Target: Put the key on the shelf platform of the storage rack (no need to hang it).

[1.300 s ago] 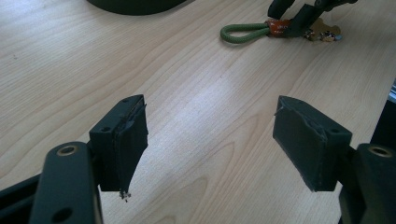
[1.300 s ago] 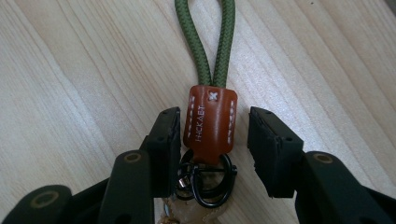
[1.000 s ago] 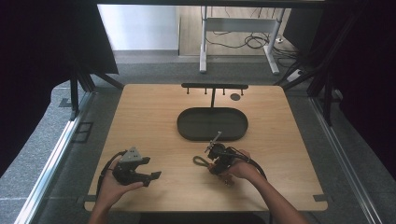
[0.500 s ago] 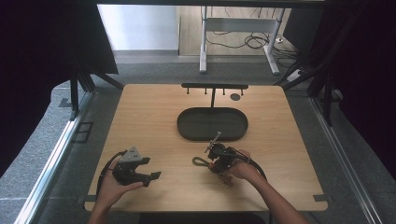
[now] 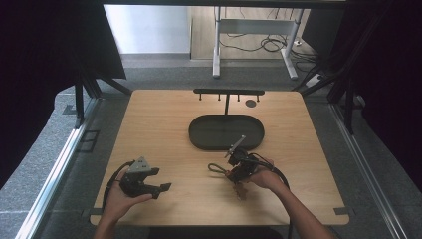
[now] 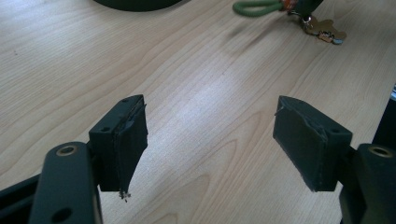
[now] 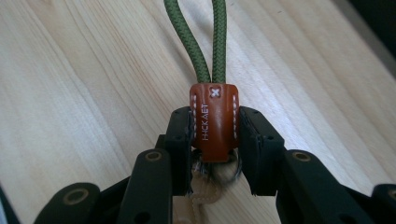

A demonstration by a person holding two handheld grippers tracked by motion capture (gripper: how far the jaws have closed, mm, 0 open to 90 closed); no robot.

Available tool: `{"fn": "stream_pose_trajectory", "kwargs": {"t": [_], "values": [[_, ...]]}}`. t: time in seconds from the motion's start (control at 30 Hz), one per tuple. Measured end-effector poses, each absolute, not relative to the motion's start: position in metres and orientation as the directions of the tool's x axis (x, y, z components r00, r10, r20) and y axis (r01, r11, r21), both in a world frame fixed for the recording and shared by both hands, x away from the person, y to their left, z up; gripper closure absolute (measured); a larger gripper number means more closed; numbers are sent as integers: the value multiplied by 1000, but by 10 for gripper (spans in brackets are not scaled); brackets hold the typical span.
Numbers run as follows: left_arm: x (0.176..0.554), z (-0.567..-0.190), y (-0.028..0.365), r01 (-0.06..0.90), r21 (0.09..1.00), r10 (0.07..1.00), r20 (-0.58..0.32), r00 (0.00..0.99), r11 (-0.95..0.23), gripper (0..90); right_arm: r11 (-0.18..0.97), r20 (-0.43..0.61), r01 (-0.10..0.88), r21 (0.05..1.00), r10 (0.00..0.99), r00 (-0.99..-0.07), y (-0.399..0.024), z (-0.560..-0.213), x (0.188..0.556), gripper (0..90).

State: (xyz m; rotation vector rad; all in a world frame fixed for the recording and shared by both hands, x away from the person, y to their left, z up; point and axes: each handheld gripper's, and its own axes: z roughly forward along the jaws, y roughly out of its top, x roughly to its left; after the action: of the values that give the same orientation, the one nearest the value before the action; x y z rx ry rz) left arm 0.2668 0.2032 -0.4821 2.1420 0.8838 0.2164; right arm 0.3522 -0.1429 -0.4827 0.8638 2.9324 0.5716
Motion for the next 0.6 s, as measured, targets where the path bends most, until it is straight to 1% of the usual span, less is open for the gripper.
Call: {"fn": "stream_pose_trajectory", "kwargs": {"t": [0.17,0.6], "values": [[267,-481,203,520,732,656,-133,743,-441,265,751,92,534,388,545,-833,-154,-468,351,668],[267,-482,202,524,726,657,-132,742,-446,265,729,84,531,433,553,-829,-170,-445,349,668]]}}
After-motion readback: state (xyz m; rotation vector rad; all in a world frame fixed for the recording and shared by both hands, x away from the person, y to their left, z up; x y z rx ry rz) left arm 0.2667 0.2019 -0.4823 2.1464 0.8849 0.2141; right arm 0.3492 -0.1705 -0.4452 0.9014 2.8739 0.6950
